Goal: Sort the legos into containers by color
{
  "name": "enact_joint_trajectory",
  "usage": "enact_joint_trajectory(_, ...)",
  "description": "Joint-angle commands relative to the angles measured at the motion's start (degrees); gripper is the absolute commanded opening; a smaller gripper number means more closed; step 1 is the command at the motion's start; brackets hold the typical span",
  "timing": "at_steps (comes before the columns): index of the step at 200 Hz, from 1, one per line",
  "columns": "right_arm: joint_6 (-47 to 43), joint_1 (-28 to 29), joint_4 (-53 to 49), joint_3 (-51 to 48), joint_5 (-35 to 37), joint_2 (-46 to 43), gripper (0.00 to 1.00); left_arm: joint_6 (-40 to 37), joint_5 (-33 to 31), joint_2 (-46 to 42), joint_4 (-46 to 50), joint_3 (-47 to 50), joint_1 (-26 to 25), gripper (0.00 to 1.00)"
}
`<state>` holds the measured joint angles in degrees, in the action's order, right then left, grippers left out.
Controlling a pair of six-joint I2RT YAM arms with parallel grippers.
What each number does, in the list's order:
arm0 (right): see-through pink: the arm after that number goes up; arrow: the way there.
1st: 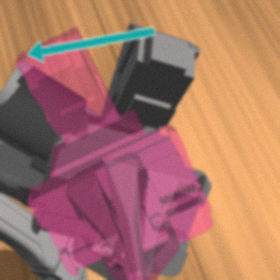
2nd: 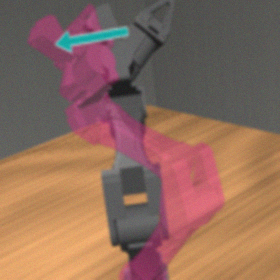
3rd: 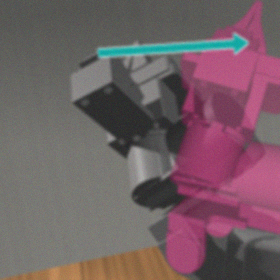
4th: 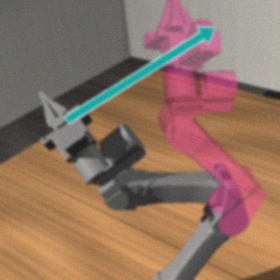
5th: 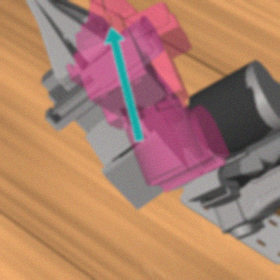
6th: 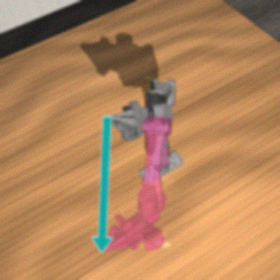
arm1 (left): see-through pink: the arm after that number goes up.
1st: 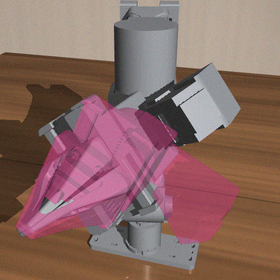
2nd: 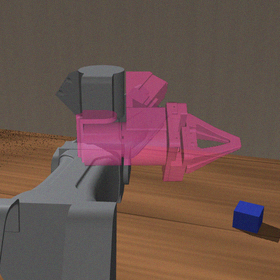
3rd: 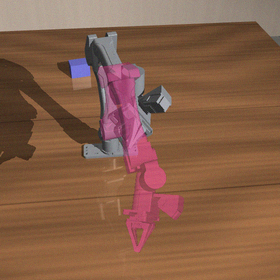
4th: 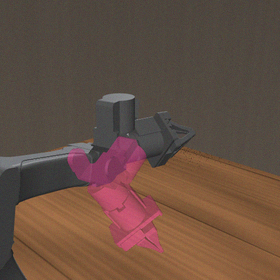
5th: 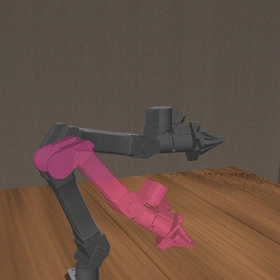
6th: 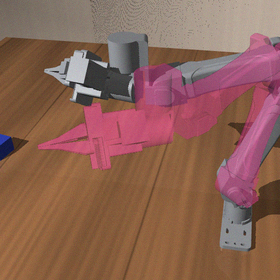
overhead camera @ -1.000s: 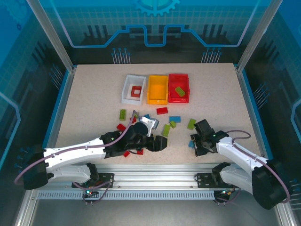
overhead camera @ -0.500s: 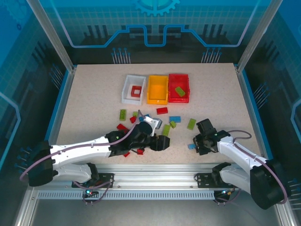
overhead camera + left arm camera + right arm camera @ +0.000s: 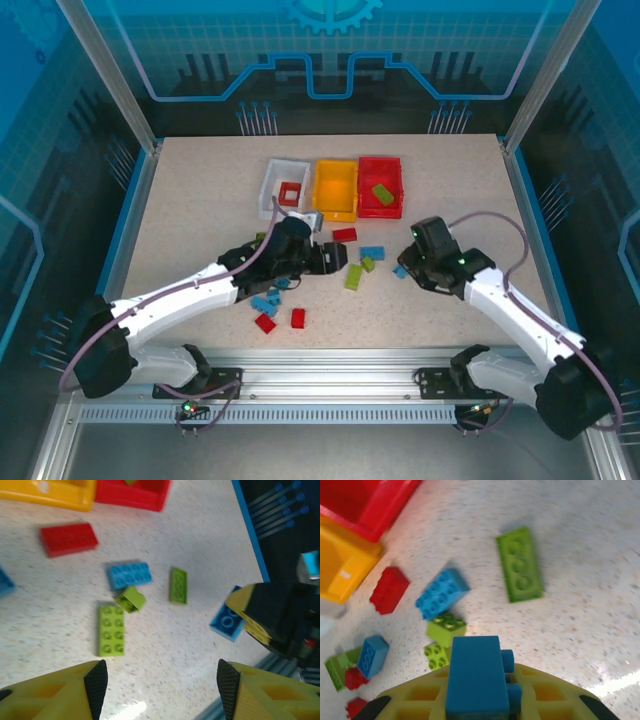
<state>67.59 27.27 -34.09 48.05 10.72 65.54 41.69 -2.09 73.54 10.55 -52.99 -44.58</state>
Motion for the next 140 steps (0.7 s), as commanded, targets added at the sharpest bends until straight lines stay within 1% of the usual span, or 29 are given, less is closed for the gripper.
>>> enact_joint_trajectory(1, -12.02, 3.26, -1.1, 8.21, 2.92, 5.97, 0.04, -0.16, 2.22, -3.2, 4.28, -2.56, 4.01, 0.64)
enact_joint_trajectory(23, -18.12, 6.16, -1.64, 17.88, 4.22, 14.67, 0.03, -0.71, 3.24, -3.58, 7.55, -4.38, 9.77, 0.64)
enact_joint_trajectory(33, -20.07, 6.61, -1.77, 22.15, 4.27, 18.81, 0.03, -0.74, 3.84, -3.47, 8.78, -4.91, 12.63, 0.64)
enact_joint_trajectory(57, -23.97, 6.39, -2.64, 33.18, 3.05, 29.52, 0.02, -0.47, 7.49, -2.99, 6.88, -4.79, 19.01, 0.64)
enact_joint_trajectory(72, -26.6, 6.31, -4.22, 41.58, 2.94, 36.67, 0.02, -0.9, 9.53, -1.39, 6.11, -6.03, 21.82, 0.64)
enact_joint_trajectory(105, -29.04, 5.27, -9.91, 60.15, 3.12, 52.43, 0.03, -1.7, 11.52, 1.88, 4.18, -8.8, 24.8, 0.64)
enact_joint_trajectory(140, -29.85, 4.14, -15.39, 77.2, 3.47, 66.39, 0.04, -2.9, 12.18, 3.7, 3.12, -10.2, 25.69, 0.64)
